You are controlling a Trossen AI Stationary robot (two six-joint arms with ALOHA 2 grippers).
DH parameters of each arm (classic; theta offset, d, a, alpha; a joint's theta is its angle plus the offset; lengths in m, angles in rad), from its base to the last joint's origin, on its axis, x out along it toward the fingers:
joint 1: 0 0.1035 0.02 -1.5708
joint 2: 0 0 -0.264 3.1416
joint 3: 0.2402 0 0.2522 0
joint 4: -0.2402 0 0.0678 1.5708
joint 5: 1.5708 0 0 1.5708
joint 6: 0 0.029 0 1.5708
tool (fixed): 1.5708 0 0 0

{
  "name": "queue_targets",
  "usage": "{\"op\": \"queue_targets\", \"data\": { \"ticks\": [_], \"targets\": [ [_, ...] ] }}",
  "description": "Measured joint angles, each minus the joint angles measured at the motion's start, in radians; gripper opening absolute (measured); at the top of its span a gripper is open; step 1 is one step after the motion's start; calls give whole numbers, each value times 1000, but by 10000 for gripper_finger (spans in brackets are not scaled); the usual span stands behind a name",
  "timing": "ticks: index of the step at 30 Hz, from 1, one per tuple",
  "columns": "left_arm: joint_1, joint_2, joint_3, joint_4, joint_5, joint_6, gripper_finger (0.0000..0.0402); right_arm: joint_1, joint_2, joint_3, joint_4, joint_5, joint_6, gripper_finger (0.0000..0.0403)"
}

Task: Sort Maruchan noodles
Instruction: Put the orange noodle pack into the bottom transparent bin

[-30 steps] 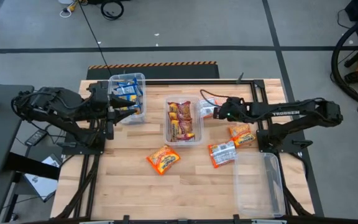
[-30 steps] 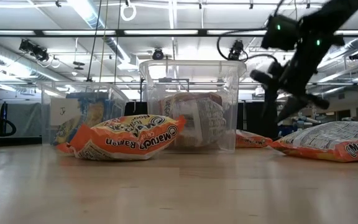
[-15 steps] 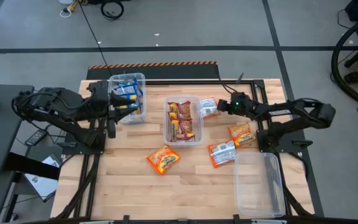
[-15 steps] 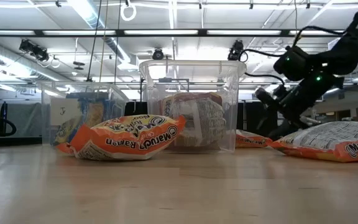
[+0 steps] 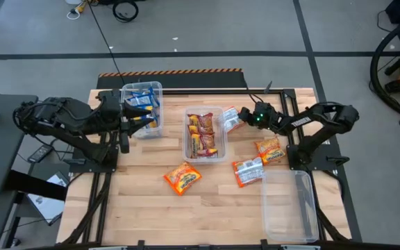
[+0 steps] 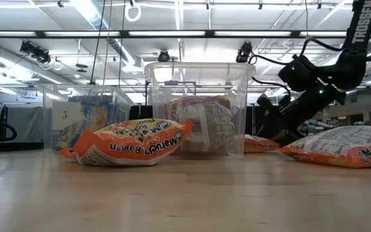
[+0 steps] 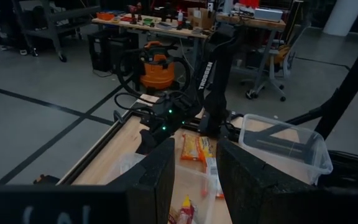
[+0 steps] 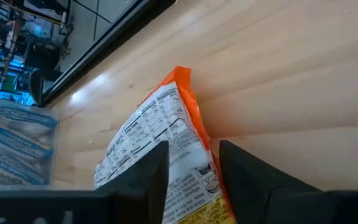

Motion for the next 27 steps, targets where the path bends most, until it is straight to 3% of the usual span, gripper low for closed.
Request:
{"op": "queue_targets", "data": {
  "ticks": [8,14,19,27],
  "targets": [
    [0,0,0,0,1,-9,123,-3,41,5,-15,-6,-35,93],
    [-2,0,0,0,4,-33,123,21,17,-1,-30,60,-48,71],
    [-2,0,0,0,4,-29,123,24,-4,-3,-35,63,-79,13],
    [-1,0,0,1,30,-31,123,55,-82,-5,-33,70,-136,5]
  ]
}}
